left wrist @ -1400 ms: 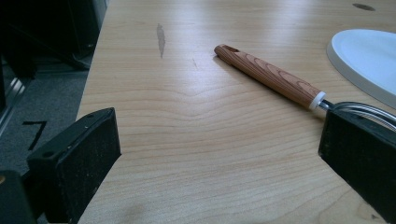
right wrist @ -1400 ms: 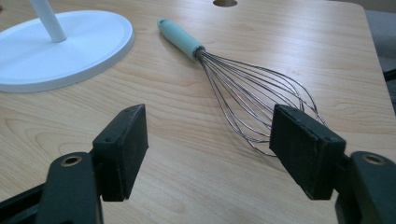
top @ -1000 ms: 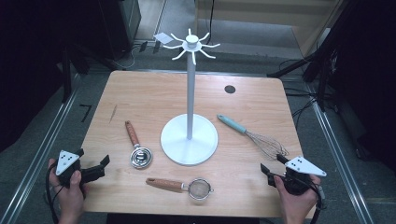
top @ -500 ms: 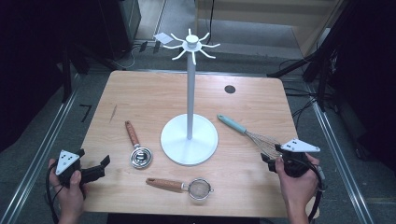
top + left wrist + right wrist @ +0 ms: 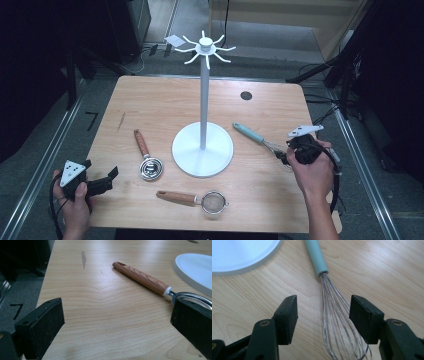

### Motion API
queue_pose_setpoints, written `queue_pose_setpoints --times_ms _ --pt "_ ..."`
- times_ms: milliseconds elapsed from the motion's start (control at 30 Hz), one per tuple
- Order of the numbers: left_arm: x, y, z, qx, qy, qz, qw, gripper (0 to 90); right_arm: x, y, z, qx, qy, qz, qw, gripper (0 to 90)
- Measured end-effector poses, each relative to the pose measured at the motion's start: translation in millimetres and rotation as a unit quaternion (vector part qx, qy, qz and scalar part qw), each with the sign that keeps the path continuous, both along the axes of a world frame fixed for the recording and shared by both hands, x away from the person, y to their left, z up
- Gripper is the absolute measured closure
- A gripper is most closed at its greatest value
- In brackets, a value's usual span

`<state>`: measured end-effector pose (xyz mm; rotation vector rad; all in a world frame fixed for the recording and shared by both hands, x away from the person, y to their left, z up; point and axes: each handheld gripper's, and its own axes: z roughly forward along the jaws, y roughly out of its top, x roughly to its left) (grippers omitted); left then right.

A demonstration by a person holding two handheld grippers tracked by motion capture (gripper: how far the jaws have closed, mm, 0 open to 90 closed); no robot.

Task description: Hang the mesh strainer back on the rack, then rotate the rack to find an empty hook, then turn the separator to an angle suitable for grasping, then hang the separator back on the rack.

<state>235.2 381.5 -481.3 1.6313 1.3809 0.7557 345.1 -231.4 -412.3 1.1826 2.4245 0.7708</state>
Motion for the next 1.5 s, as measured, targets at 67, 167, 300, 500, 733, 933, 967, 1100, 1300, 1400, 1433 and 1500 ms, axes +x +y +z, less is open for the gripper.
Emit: queue_pose_setpoints --times_ms 67,167,300,500,733,933,967,1100,1300,1400,1433,1500 --pt "0.0 0.0 0.0 0.000 0.000 -0.001 1.0000 0.0 15.1 5.8 1.8 -0.031 0.030 0.006 0.9991 43.1" --pt "0.5 0.0 -0.1 -0.001 0.002 -0.001 1.0000 0.0 25.5 9.4 1.3 -0.050 0.048 0.011 0.9976 44.0" --pt "0.6 0.0 -0.1 0.001 0.003 -0.003 1.0000 0.0 37.0 14.0 -0.6 -0.066 0.060 0.020 0.9958 44.9" --pt "0.7 -0.1 -0.1 0.001 0.003 -0.003 1.0000 0.0 51.6 25.7 -6.5 -0.100 0.080 0.033 0.9912 46.2" --pt "0.9 -0.3 -0.1 0.001 0.004 -0.005 1.0000 0.0 66.4 37.5 -13.6 -0.134 0.108 0.048 0.9838 46.9" --pt "1.0 -0.4 -0.1 0.002 0.004 -0.007 1.0000 0.0 75.8 40.5 -14.6 -0.136 0.126 0.056 0.9811 51.7" --pt "1.1 -0.4 -0.2 0.002 0.003 -0.007 1.0000 0.0 77.5 41.7 -14.8 -0.137 0.131 0.057 0.9803 51.7" --pt "1.1 -0.2 -0.2 0.001 0.004 -0.008 1.0000 0.0 82.5 45.1 -16.8 -0.146 0.138 0.059 0.9777 51.1" --pt "1.3 -0.1 -0.2 0.000 0.005 -0.008 1.0000 0.0 88.3 46.0 -19.2 -0.149 0.148 0.057 0.9761 50.9" --pt "1.3 0.2 -0.1 0.000 0.006 -0.008 0.9999 0.0 91.0 47.7 -18.4 -0.146 0.153 0.055 0.9759 52.8" --pt "1.1 0.4 -0.1 -0.003 0.007 -0.011 0.9999 0.0 92.9 48.8 -17.8 -0.140 0.154 0.062 0.9760 53.6" --pt "0.8 0.4 0.0 -0.002 0.007 -0.011 0.9999 0.0 93.4 49.6 -17.7 -0.140 0.156 0.063 0.9757 54.1"
